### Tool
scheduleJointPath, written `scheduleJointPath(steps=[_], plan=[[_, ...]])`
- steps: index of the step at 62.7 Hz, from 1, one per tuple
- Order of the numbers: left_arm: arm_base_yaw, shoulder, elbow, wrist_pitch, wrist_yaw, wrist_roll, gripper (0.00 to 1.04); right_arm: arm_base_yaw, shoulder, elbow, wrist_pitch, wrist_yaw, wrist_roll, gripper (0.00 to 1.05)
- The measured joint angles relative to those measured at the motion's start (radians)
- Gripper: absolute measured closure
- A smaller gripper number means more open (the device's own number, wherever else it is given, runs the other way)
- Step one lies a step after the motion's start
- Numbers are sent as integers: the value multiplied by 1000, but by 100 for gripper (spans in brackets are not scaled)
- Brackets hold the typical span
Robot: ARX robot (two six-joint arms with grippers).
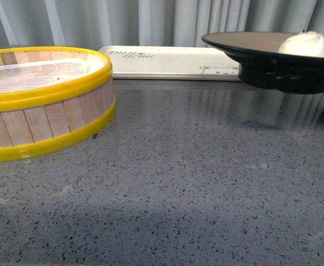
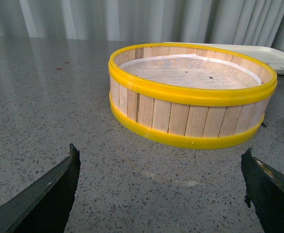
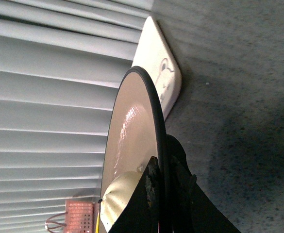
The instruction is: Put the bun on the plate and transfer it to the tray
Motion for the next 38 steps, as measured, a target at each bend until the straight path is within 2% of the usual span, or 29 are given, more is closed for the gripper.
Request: scheduleJointPath(steps=[8,24,38], plan=[[0,0,0,0,0,0,7,1,-34,24,14,-4,-18,102],[0,0,0,0,0,0,7,-16,217,285,-14,16,-29,102],[0,0,0,0,0,0,7,80,459,630,-143,45,-27,102]])
